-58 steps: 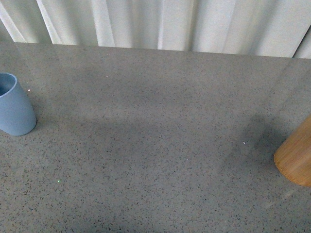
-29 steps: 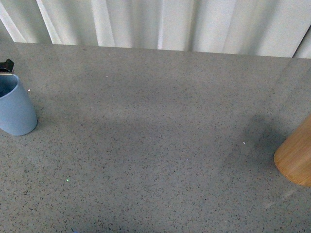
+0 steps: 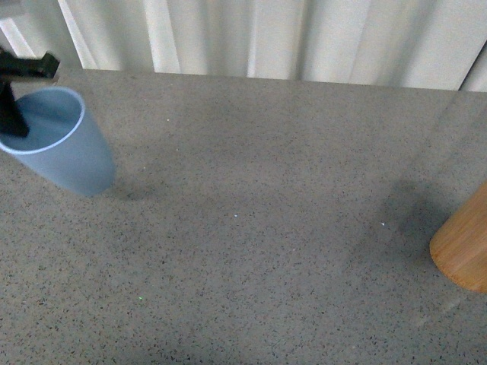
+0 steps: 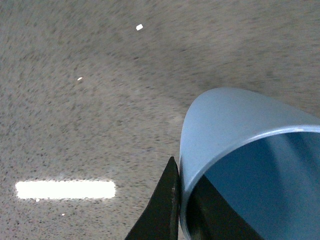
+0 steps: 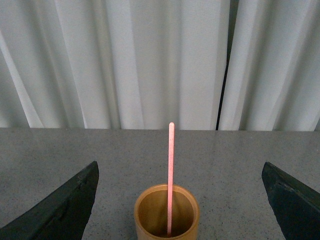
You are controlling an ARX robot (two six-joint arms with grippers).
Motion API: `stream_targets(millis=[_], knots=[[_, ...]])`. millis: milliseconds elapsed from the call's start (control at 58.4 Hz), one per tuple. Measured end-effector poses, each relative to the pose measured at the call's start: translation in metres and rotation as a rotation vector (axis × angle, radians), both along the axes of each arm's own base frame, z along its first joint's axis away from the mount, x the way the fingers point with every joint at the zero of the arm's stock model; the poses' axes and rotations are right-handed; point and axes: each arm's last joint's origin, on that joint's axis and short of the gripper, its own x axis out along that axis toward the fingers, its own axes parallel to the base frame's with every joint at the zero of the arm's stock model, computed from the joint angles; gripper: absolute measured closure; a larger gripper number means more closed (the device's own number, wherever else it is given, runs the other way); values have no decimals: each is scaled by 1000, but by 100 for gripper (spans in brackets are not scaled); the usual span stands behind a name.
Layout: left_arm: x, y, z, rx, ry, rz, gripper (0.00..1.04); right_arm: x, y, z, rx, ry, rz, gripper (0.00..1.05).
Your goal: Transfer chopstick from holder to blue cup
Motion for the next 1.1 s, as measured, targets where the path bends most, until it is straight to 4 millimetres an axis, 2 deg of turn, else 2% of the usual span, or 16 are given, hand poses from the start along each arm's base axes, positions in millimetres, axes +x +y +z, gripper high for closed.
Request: stream_targets(millis=[68, 154, 257, 308, 360, 514, 770, 1096], knots=[[-3, -18, 15, -10, -31, -55, 101, 0, 0, 0, 0, 0, 0, 10], [-9, -50, 39, -22, -87, -147, 101, 0, 0, 0, 0, 0, 0, 10], [-19, -88, 54, -39, -126, -252, 101, 0, 0, 0, 0, 0, 0, 10], [-28, -115, 55, -44, -131, -322, 101, 0, 0, 0, 0, 0, 0, 10], [-34, -132, 52, -48, -123, -368, 101, 0, 0, 0, 0, 0, 0, 10], [-47, -168, 33, -36, -95, -449, 101, 0, 0, 0, 0, 0, 0, 10], [-49, -196, -13, 40, -18, -483, 101, 0, 0, 0, 0, 0, 0, 10], [-36, -200, -35, 95, 8, -455, 101, 0, 0, 0, 0, 0, 0, 10]])
